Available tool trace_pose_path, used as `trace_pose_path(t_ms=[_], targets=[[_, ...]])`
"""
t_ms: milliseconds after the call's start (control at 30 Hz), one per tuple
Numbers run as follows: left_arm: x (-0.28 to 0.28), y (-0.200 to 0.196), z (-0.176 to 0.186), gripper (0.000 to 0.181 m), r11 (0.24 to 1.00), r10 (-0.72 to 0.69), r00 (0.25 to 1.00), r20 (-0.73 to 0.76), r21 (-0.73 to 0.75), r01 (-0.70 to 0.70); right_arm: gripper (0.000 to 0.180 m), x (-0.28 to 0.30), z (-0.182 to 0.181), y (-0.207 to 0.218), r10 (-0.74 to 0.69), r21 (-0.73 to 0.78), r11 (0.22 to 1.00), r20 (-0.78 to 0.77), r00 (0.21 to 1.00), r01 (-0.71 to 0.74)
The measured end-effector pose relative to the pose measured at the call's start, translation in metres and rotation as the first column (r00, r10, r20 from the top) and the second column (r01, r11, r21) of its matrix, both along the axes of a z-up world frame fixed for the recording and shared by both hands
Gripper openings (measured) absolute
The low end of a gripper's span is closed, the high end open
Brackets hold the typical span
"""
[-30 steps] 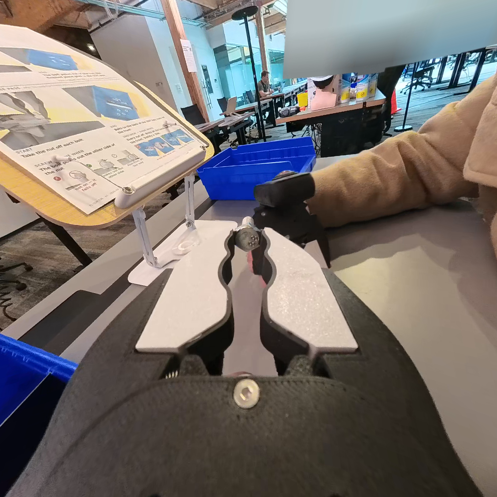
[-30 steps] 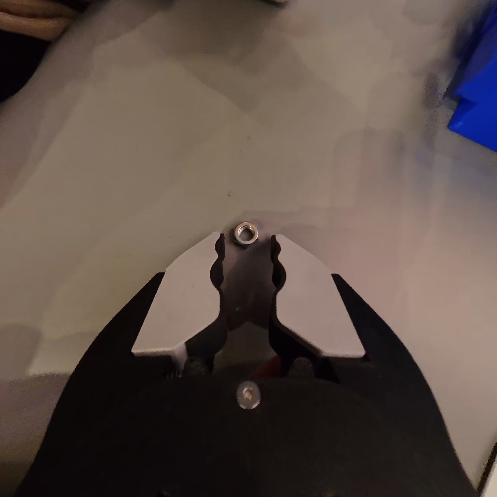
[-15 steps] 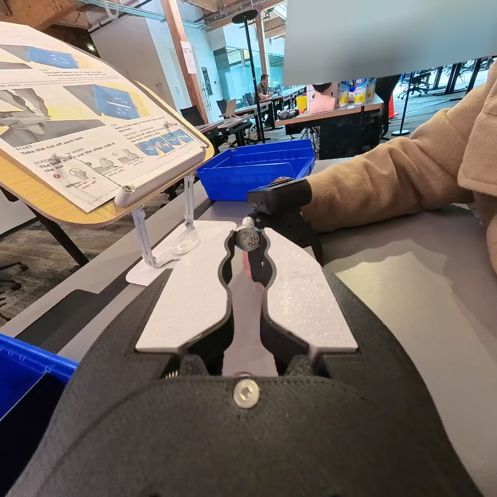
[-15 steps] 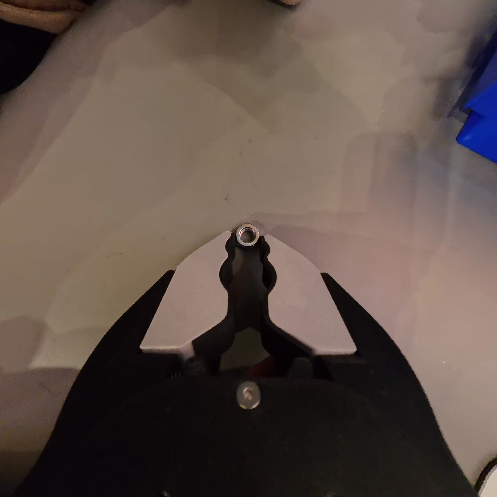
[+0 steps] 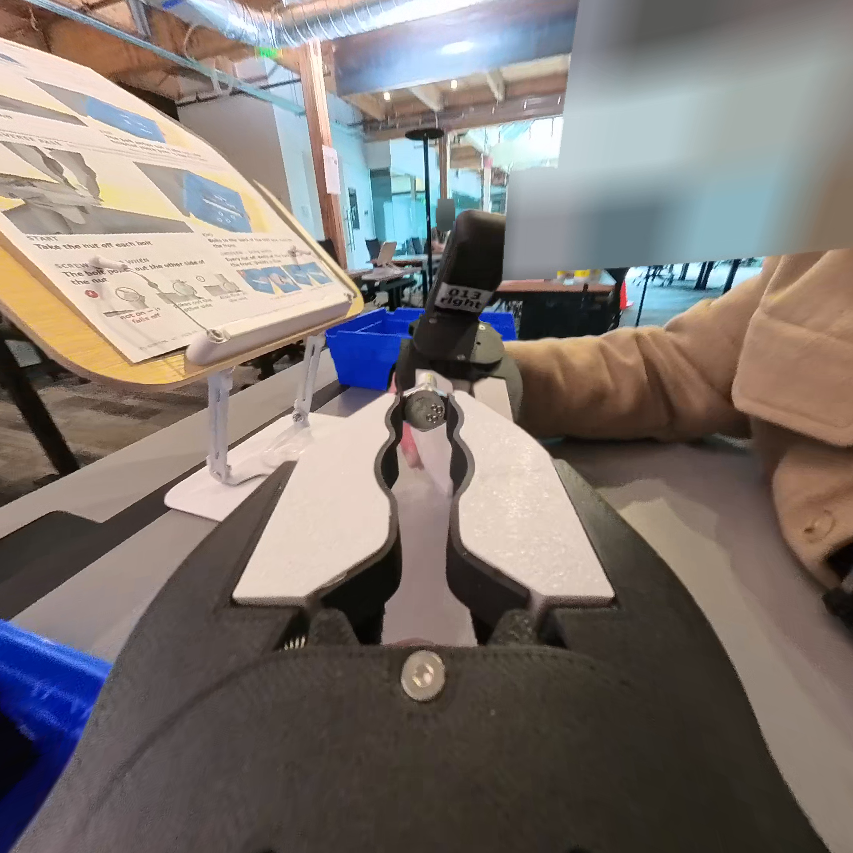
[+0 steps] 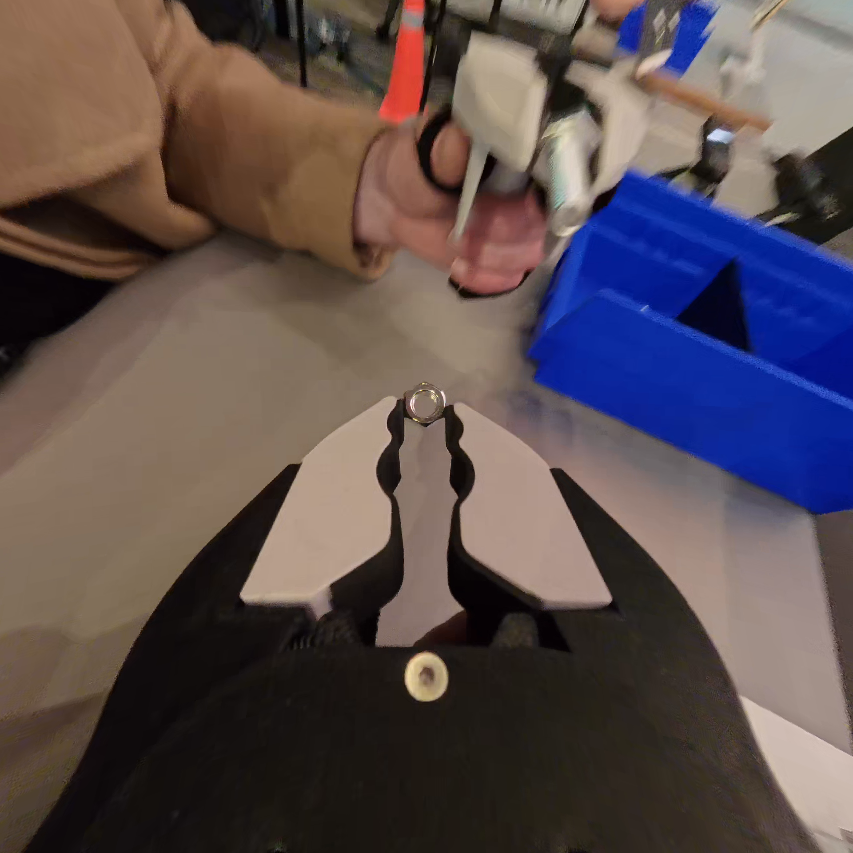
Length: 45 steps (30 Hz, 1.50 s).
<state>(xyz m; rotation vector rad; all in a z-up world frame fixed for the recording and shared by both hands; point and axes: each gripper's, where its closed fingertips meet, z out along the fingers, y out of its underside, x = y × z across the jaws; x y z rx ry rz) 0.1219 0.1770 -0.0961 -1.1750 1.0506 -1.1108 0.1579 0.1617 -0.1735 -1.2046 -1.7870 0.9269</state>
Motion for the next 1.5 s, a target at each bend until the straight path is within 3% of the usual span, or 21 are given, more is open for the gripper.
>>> trace_pose_path(t_ms=[233,500,1100,1500], targets=[[0.001,-0.008,0.021,0.017,0.975,-0.117,0.957,0.265,-0.152,0.162,0.017,0.013,0.088,0.005,-0.076,0.05,0.994,-0.339,0.938,0.099],[0.015,-0.022,0.032,0.017,0.907,-0.217,0.871,0.44,-0.239,0.346,0.017,0.006,0.119,-0.012,-0.057,0.099,0.988,-0.475,0.878,0.117],[0.025,-0.033,0.041,0.017,0.842,-0.263,0.78,0.568,-0.259,0.472,0.017,0.005,0.13,-0.021,-0.042,0.103,0.988,-0.552,0.833,0.118],[0.025,-0.027,0.043,0.017,0.928,-0.173,0.845,0.506,-0.204,0.312,0.017,0.002,0.131,-0.014,-0.104,-0.015,0.993,-0.607,0.788,0.12]])
